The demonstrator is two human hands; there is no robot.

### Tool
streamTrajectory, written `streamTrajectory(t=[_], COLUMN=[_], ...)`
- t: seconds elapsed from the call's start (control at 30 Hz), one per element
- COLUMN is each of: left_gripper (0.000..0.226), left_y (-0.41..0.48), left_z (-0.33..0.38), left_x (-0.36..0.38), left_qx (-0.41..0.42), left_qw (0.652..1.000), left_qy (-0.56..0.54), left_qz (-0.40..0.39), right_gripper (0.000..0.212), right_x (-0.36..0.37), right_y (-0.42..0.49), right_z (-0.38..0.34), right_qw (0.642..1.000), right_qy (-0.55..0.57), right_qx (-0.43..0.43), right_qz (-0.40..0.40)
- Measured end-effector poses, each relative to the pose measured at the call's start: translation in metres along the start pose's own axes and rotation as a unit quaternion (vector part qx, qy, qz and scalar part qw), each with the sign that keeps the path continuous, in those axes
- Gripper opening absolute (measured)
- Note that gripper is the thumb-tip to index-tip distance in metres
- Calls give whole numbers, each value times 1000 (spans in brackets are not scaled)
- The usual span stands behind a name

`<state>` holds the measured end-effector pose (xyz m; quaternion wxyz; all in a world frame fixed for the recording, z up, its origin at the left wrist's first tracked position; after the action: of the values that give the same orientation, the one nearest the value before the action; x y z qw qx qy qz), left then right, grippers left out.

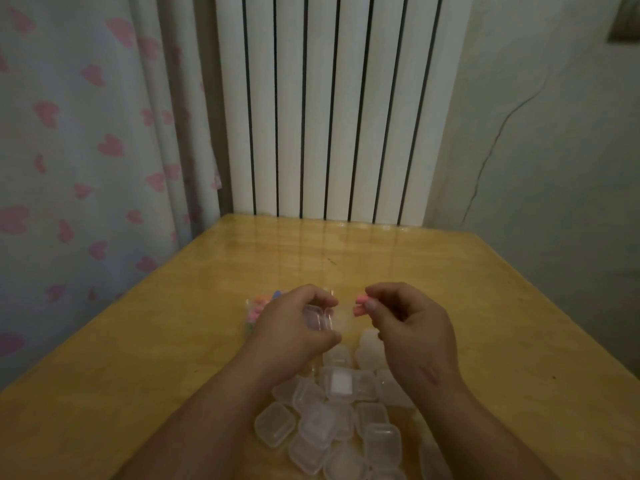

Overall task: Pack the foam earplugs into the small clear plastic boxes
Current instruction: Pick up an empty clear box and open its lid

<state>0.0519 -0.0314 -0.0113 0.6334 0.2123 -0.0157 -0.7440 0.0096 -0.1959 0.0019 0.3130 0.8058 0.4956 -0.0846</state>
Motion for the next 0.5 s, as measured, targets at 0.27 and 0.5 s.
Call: streamTrajectory(t=[0.27,0.5], left_gripper=[35,37], left_y=[0,0], left_z=[-2,-7], left_x=[3,4], left_qx=[-12,-48], left_qw=[999,989], left_qy=[-40,-139], left_qz=[-9,-33], right_gripper=[14,5], right_x=[15,11], right_y=[-1,-3], right_z=[4,-4], right_qw=[999,981], right_qy=[-33,-178], right_qx=[-18,-76], right_qz=[-38,-7])
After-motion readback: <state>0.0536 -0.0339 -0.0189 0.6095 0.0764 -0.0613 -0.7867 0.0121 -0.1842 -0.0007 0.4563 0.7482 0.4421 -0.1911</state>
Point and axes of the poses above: each hand's wrist, its own y-axis towards the middle knuckle, its own x-axis out of the palm, z = x × y, the point moved 6 cm from there along y, towards the middle knuckle, and after that the axes turned 14 degrees about -y, right-handed, at the moved point
